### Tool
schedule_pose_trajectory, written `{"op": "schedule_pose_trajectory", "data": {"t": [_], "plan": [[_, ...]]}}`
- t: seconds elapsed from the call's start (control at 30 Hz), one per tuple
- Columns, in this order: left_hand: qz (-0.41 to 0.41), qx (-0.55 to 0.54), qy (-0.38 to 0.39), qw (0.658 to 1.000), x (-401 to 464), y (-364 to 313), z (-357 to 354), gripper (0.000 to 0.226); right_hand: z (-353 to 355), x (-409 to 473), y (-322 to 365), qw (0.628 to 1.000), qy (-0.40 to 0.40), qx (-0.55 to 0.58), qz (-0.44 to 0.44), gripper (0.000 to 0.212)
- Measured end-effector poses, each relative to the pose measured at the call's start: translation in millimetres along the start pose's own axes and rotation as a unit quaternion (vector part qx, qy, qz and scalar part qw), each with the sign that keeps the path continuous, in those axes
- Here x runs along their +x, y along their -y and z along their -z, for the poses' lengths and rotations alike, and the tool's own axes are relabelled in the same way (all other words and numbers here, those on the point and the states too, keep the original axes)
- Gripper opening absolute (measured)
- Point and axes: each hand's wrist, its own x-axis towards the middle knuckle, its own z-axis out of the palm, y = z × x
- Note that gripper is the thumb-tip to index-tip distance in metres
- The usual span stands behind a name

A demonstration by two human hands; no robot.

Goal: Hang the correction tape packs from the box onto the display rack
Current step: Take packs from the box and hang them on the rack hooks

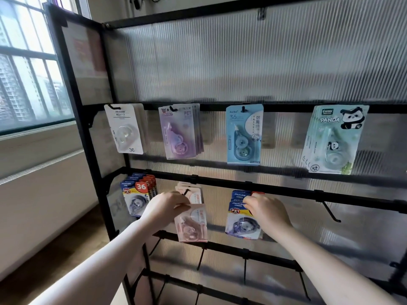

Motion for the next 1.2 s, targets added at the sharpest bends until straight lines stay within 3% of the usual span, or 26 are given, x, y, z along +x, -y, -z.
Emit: {"op": "schedule_pose_trajectory", "data": {"t": [0.17, 0.37, 0.8, 1.2], "plan": [[0.003, -0.014, -0.038, 0.999, 11.9, 7.2, 0.1, 0.015, -0.1, 7.2, -3.8, 1.000, -0.007, 0.014, 0.014, 0.015], [-0.007, -0.025, -0.055, 0.998, 25.8, 17.8, -5.8, 0.015, 2.1, 11.5, -7.7, 0.999, 0.043, 0.017, 0.028, 0.023], [0.004, -0.044, -0.043, 0.998, 35.6, 46.6, -21.3, 0.015, -4.7, 18.8, -16.4, 0.992, 0.111, 0.054, 0.004, 0.026], [-0.074, -0.067, -0.010, 0.995, 38.8, 65.6, -31.3, 0.021, -14.7, 18.6, -14.3, 0.989, 0.120, 0.060, -0.057, 0.020]]}}
